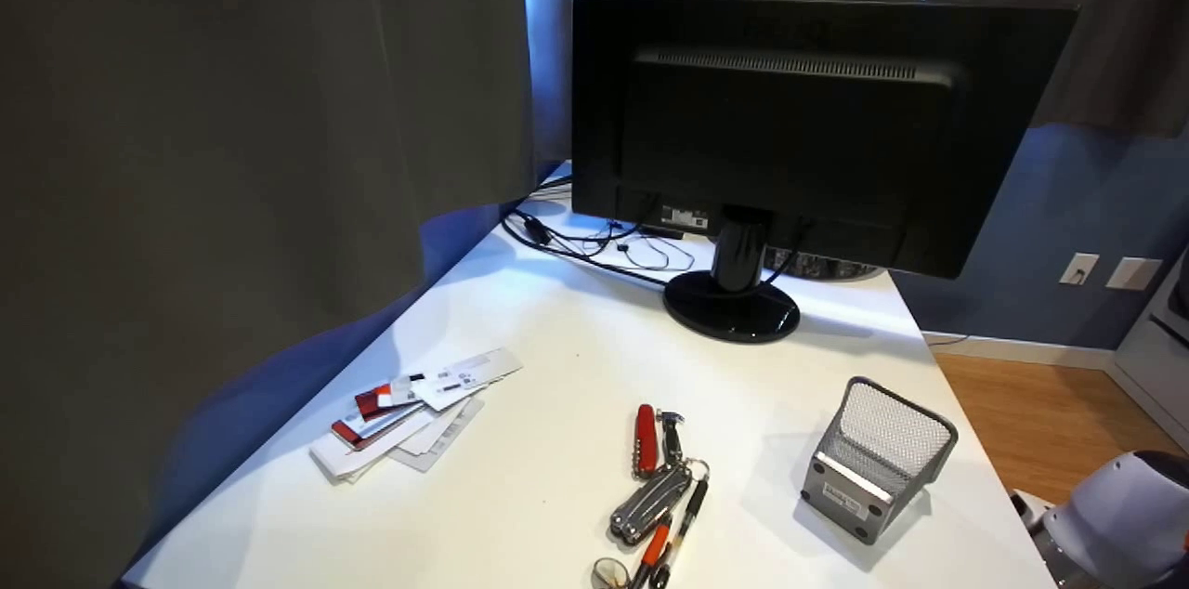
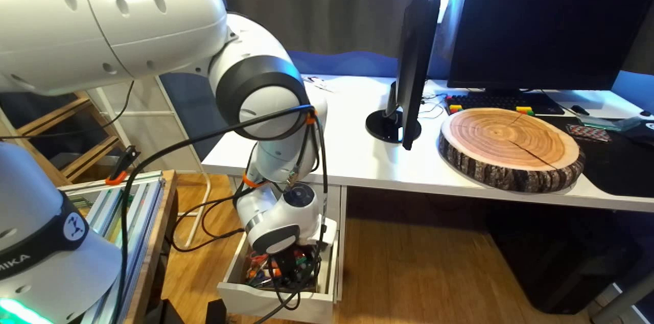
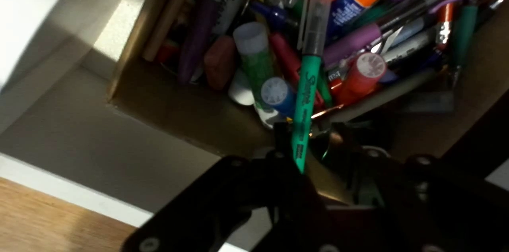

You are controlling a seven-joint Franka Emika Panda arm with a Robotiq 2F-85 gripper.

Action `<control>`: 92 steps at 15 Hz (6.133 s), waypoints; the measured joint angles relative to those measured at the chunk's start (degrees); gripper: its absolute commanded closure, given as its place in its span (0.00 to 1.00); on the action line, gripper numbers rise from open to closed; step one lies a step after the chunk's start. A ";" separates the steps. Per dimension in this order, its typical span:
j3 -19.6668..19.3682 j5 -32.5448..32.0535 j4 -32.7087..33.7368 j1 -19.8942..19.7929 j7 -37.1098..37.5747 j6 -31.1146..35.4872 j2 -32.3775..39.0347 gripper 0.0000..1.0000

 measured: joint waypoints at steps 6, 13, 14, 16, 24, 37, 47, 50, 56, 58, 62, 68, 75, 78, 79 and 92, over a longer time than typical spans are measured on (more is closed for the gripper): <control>0.03 0.11 0.35 0.00 0.32 -1.19 -0.01 0.99; 0.24 0.12 0.38 0.00 0.54 -1.85 -0.23 1.00; 0.24 0.19 0.38 0.00 0.54 -1.85 -0.23 0.79; 0.22 0.39 0.38 0.00 0.54 -1.85 -0.23 0.69; 0.18 0.78 0.88 0.01 0.54 -2.21 -0.06 0.12; 0.08 2.33 4.00 1.92 0.54 -8.39 -0.08 0.83; 0.04 4.41 4.36 2.40 1.84 -8.57 -0.08 0.97; -0.04 4.44 4.14 2.40 2.09 -8.50 -0.09 0.97; -0.82 4.46 2.27 2.41 2.04 -6.08 -0.35 0.97; -1.10 4.45 0.53 2.48 1.85 -4.28 -1.04 0.97; -1.39 4.45 -6.03 3.15 1.74 1.69 -4.94 0.97; -1.47 4.54 -17.57 4.70 1.74 8.40 -13.94 0.97; -1.74 6.48 -30.62 7.49 1.48 14.70 -26.20 0.97; 0.50 -0.60 -34.72 4.33 0.73 22.75 -28.95 0.88; 1.20 -2.62 -35.73 2.96 0.54 24.65 -29.26 0.88; -1.87 10.40 -38.57 5.53 -1.87 25.53 -32.80 0.97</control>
